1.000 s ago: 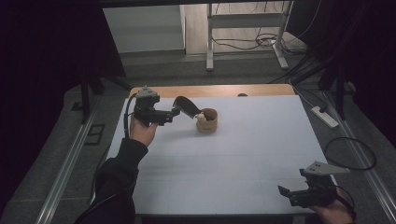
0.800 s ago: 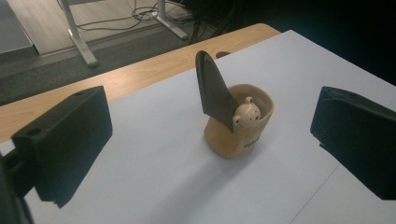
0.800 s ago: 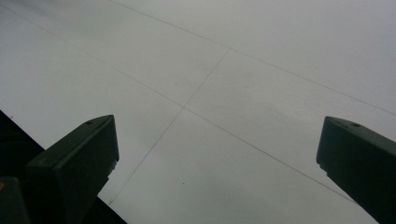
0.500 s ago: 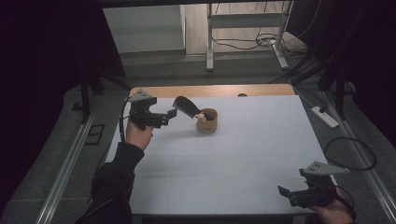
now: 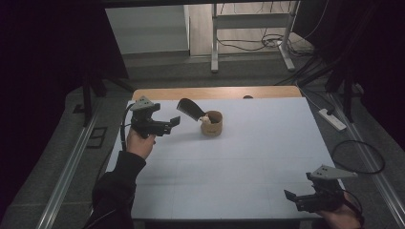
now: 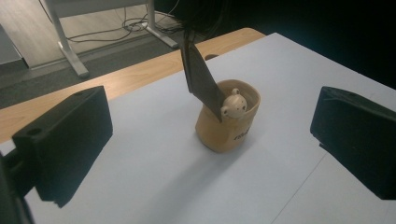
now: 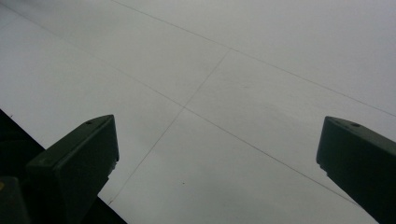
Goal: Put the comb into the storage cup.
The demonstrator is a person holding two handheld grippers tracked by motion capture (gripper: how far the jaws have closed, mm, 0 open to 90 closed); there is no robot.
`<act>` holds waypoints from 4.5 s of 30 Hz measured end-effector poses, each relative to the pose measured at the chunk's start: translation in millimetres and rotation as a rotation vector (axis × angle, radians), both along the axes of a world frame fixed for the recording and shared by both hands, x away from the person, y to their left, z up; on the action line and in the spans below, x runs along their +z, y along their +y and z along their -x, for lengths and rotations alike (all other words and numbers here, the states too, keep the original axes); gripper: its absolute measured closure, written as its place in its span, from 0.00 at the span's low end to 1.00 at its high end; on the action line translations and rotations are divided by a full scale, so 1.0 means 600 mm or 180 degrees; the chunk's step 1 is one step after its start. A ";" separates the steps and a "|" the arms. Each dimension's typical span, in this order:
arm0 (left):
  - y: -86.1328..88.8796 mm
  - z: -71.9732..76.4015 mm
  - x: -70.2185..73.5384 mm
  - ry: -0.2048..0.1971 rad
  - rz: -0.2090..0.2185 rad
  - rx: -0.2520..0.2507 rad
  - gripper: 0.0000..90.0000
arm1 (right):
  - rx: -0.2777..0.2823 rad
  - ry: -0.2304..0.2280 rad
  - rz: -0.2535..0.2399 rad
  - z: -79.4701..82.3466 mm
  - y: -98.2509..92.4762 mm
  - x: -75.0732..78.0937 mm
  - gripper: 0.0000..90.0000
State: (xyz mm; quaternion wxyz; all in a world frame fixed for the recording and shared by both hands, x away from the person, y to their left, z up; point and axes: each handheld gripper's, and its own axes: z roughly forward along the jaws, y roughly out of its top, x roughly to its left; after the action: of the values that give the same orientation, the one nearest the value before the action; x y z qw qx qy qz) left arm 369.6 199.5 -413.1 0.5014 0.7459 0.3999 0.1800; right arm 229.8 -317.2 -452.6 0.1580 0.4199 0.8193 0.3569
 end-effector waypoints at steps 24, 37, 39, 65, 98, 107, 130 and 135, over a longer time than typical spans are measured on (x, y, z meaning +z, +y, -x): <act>0.007 0.035 -0.031 0.0046 -0.0078 0.0078 0.00 | -0.0008 0.0000 0.0013 0.000 0.001 0.000 0.00; 0.006 0.048 -0.040 0.0060 -0.0164 0.0069 0.00 | -0.0004 -0.0007 0.0014 0.001 0.000 0.000 0.00; 0.007 0.051 -0.039 0.0060 -0.0163 0.0072 0.00 | -0.0003 -0.0008 0.0015 0.001 0.000 0.000 0.00; 0.013 0.089 -0.043 0.0104 -0.0208 0.0097 0.00 | 0.0004 -0.0002 0.0019 0.001 0.001 0.000 0.00; 0.025 0.139 -0.049 0.0201 -0.0241 0.0117 0.00 | -0.0007 -0.0016 0.0039 0.002 0.002 0.000 0.00; 0.032 0.152 -0.053 0.0234 -0.0228 0.0138 0.00 | -0.0015 -0.0017 0.0040 0.002 0.002 0.000 0.00; 0.044 0.188 -0.062 0.0295 -0.0269 0.0211 0.00 | 0.0002 -0.0019 0.0065 0.002 0.003 0.000 0.00; 0.049 0.195 -0.064 0.0301 -0.0265 0.0231 0.00 | 0.0005 -0.0018 0.0069 0.002 0.004 0.000 0.00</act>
State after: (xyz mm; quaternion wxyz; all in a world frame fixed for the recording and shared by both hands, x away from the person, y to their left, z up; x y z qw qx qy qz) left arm 252.4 228.8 -451.3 0.4436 0.7588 0.4421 0.1791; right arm 228.7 -314.9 -452.7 0.1646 0.4165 0.8231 0.3493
